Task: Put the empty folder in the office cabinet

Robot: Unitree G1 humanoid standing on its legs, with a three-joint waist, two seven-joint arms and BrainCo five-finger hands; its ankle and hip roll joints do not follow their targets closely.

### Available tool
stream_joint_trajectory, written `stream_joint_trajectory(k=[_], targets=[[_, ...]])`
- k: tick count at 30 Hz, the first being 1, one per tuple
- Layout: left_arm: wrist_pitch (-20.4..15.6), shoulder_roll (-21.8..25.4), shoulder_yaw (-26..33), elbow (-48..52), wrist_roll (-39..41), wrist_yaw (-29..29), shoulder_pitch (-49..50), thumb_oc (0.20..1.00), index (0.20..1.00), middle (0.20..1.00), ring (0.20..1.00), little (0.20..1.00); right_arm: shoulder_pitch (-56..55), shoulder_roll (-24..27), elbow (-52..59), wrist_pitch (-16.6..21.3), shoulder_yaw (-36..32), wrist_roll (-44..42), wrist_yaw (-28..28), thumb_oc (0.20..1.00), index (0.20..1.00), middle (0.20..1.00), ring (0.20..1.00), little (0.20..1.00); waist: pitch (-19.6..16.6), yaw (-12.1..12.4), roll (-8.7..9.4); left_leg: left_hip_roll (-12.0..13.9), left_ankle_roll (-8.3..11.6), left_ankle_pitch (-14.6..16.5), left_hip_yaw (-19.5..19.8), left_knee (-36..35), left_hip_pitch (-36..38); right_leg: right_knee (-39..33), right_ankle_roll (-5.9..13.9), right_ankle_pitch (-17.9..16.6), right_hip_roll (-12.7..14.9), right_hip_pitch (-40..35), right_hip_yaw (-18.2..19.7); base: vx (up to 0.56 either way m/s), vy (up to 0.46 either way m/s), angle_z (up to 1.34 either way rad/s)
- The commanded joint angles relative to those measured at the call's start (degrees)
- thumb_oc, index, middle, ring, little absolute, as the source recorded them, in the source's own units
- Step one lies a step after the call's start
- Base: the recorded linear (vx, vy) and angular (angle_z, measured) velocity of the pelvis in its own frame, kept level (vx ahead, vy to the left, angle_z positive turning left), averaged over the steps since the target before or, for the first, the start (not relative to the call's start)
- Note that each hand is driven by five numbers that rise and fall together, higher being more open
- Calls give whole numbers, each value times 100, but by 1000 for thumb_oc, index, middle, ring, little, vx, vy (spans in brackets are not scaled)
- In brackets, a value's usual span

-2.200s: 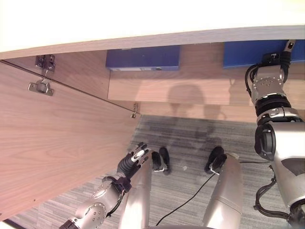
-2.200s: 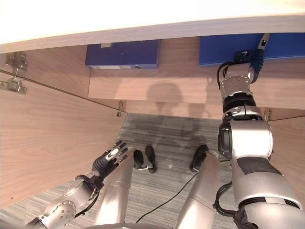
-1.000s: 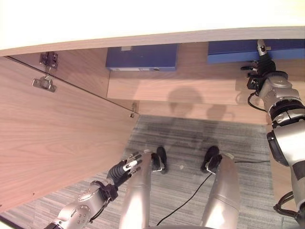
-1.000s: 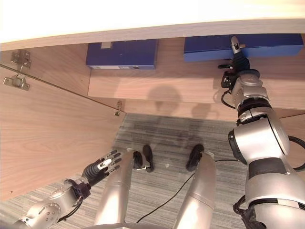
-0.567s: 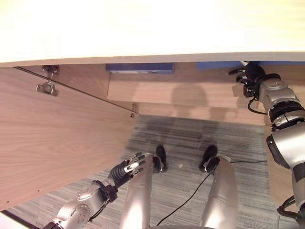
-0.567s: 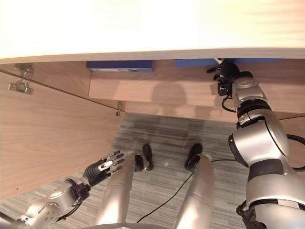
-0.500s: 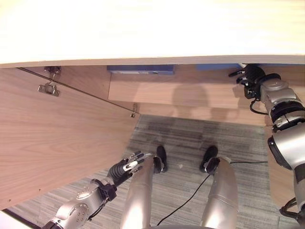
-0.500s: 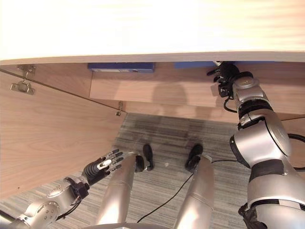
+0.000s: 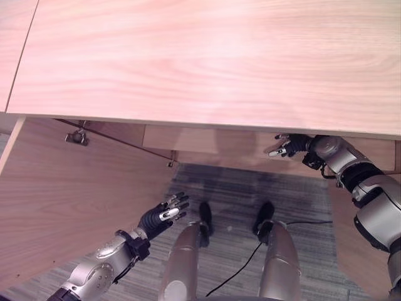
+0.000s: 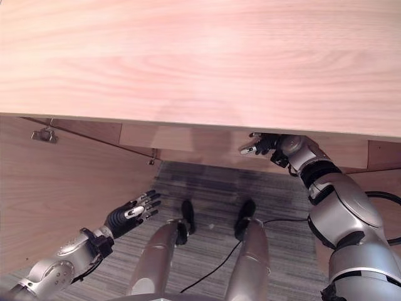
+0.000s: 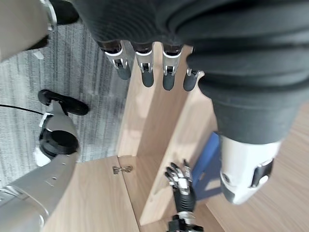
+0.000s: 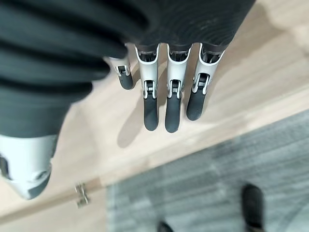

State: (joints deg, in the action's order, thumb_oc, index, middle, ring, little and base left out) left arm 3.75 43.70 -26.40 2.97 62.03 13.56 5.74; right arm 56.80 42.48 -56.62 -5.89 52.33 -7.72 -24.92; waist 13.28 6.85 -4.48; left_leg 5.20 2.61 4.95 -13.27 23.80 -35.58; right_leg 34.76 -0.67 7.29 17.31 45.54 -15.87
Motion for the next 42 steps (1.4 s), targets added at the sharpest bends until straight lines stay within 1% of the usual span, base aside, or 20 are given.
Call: stream_joint_trajectory(k=[1, 6, 8, 10, 12, 13, 16, 17, 18, 19, 21, 23, 24, 25, 26, 27, 28, 30, 35, 42], targets=[[-159, 254, 176, 563, -6, 177, 32, 1000, 1000, 1000, 1000, 1000, -295, 16, 1, -236, 321, 217, -406, 1000, 1000, 1000, 1000, 1000, 397, 33, -21, 77, 90, 164, 290, -186, 111, -1202, 820, -383, 290, -833, 285, 26, -38, -7], [-100, 154, 136, 488, -13, 290, -7, 1000, 1000, 1000, 1000, 1000, -636, -204, 251, -245, 328, 193, -472, 1000, 1000, 1000, 1000, 1000, 265, -6, -4, 70, 222, -107, 309, -900, 892, -1954, 886, -528, 68, -1673, 84, 57, -89, -6], [-71, 131, 116, 437, -20, 324, -8, 1000, 1000, 1000, 1000, 1000, -724, -266, 237, -240, 299, 198, -466, 1000, 1000, 1000, 1000, 1000, 241, -15, -1, 86, 254, -156, 310, -999, 1055, -2108, 896, -557, 11, -1865, 50, 55, -59, -5], [29, -12, 76, 205, -39, 379, 18, 1000, 1000, 1000, 1000, 1000, -1043, -564, 167, -248, 146, 225, -450, 1000, 1000, 1000, 1000, 1000, 85, -61, 53, 203, 343, -312, 292, -1355, 1533, -2598, 913, -613, -225, -2436, -93, 100, -115, -4], [27, -10, 74, 202, -41, 381, 19, 1000, 1000, 1000, 1000, 1000, -1048, -568, 165, -247, 143, 226, -448, 1000, 1000, 1000, 1000, 1000, 92, -61, 53, 205, 345, -318, 294, -1368, 1551, -2613, 912, -619, -230, -2457, -98, 66, -73, -11], [87, -148, 88, -6, -90, 383, 46, 1000, 1000, 1000, 1000, 1000, -1273, -732, 169, -259, -3, 174, -410, 1000, 1000, 1000, 1000, 1000, -13, -94, 115, 271, 382, -409, 267, -1535, 1743, -2830, 919, -650, -366, -2674, -143, 96, -83, -16], [134, -347, 100, -365, -221, 396, 78, 1000, 1000, 1000, 1000, 1000, -1569, -963, 143, -255, -278, -98, -241, 1000, 1000, 1000, 1000, 1000, -132, -134, 182, 346, 438, -535, 213, -1782, 1989, -3124, 934, -719, -493, -2921, -213, 102, -85, -3], [209, -568, 96, -869, -395, 337, 91, 1000, 1000, 1000, 1000, 1000, -1837, -1286, -23, -260, -553, -297, -49, 1000, 1000, 1000, 1000, 1000, -252, -168, 241, 416, 472, -614, 167, -1971, 2148, -3398, 948, -773, -616, -3106, -264, 21, -68, -14], [248, -690, 139, -1178, -534, 332, 100, 1000, 1000, 1000, 1000, 1000, -1975, -1446, -89, -294, -669, -368, 32, 1000, 1000, 1000, 1000, 1000, -310, -193, 292, 416, 436, -783, 87, -2080, 2164, -3526, 912, -905, -639, -3131, -335, 75, -81, -14], [269, -824, 211, -1497, -719, 311, 128, 1000, 1000, 1000, 1000, 1000, -2113, -1583, -99, -323, -813, -488, 99, 1000, 1000, 1000, 1000, 1000, -404, -211, 316, 438, 453, -821, 56, -2202, 2262, -3650, 925, -935, -699, -3226, -345, 66, -45, -9], [312, -1140, 319, -2298, -1063, 254, 173, 1000, 1000, 1000, 1000, 1000, -2355, -1749, -102, -348, -1079, -743, 217, 1000, 1000, 1000, 1000, 1000, -536, -257, 370, 471, 473, -875, 0, -2373, 2431, -3808, 930, -952, -795, -3384, -378, 134, -32, -15], [359, -1660, 665, -3656, -1532, 152, 152, 1000, 1000, 1000, 1000, 1000, -2612, -1856, -198, -274, -1469, -1015, 482, 1000, 1000, 1000, 1000, 1000, -677, -307, 441, 501, 497, -921, -37, -2536, 2592, -3909, 941, -956, -880, -3503, -364, 110, -19, -15], [351, -1667, 664, -3671, -1537, 158, 144, 1000, 1000, 1000, 1000, 1000, -2610, -1854, -199, -273, -1468, -1016, 483, 1000, 1000, 1000, 1000, 1000, -672, -306, 438, 501, 497, -923, -39, -2541, 2599, -3909, 941, -956, -881, -3507, -364, 85, -12, -7], [326, -1932, 871, -4384, -1769, 70, 73, 1000, 1000, 1000, 1000, 1000, -2710, -1902, -320, -207, -1668, -1106, 603, 1000, 1000, 1000, 1000, 1000, -744, -324, 471, 509, 503, -932, -53, -2606, 2667, -3942, 944, -948, -917, -3550, -365, 112, -9, -4], [159, -2313, 1381, -5752, -2374, -40, -167, 1000, 1000, 1000, 1000, 1000, -2847, -2005, -645, -143, -2115, -1193, 808, 1000, 1000, 1000, 1000, 1000, -856, -357, 507, 527, 519, -940, -93, -2721, 2799, -3976, 961, -912, -982, -3617, -339, 152, -13, -3], [97, -2404, 1637, -6336, -2685, -107, -272, 1000, 1000, 1000, 1000, 1000, -2949, -2065, -839, -147, -2312, -1190, 830, 1000, 1000, 1000, 1000, 1000, -914, -368, 528, 538, 525, -943, -97, -2753, 2853, -3976, 953, -897, -1007, -3664, -348, 196, -7, -4], [6, -2460, 2128, -7168, -3199, -212, -412, 1000, 1000, 1000, 1000, 1000, -3172, -2150, -1118, -211, -2679, -1221, 861, 1000, 1000, 1000, 1000, 1000, -1023, -393, 562, 551, 540, -927, -122, -2795, 2968, -3976, 949, -857, -1036, -3772, -345, 163, 2, -2], [-34, -2436, 2658, -7826, -3544, -297, -488, 1000, 1000, 1000, 1000, 1000, -3430, -2213, -1447, -238, -3094, -1366, 945, 1000, 1000, 1000, 1000, 1000, -1142, -427, 587, 552, 567, -907, -144, -2841, 3137, -3976, 946, -814, -1073, -3916, -336, 172, 17, -2], [-62, -2393, 3068, -8109, -3640, -308, -547, 1000, 1000, 1000, 1000, 1000, -3726, -2247, -1830, -239, -3558, -1545, 1044, 1000, 1000, 1000, 1000, 1000, -1319, -445, 642, 580, 599, -881, -157, -2880, 3282, -3976, 960, -779, -1117, -4049, -357, 88, 3, -1], [-117, -2605, 2939, -8023, -3527, -308, -523, 1000, 1000, 1000, 1000, 1000, -3984, -2319, -2050, -213, -3850, -1661, 1109, 1000, 1000, 1000, 1000, 1000, -1486, -509, 675, 621, 589, -830, -206, -2880, 3405, -3976, 959, -747, -1186, -4130, -308, 50, 7, -3]])
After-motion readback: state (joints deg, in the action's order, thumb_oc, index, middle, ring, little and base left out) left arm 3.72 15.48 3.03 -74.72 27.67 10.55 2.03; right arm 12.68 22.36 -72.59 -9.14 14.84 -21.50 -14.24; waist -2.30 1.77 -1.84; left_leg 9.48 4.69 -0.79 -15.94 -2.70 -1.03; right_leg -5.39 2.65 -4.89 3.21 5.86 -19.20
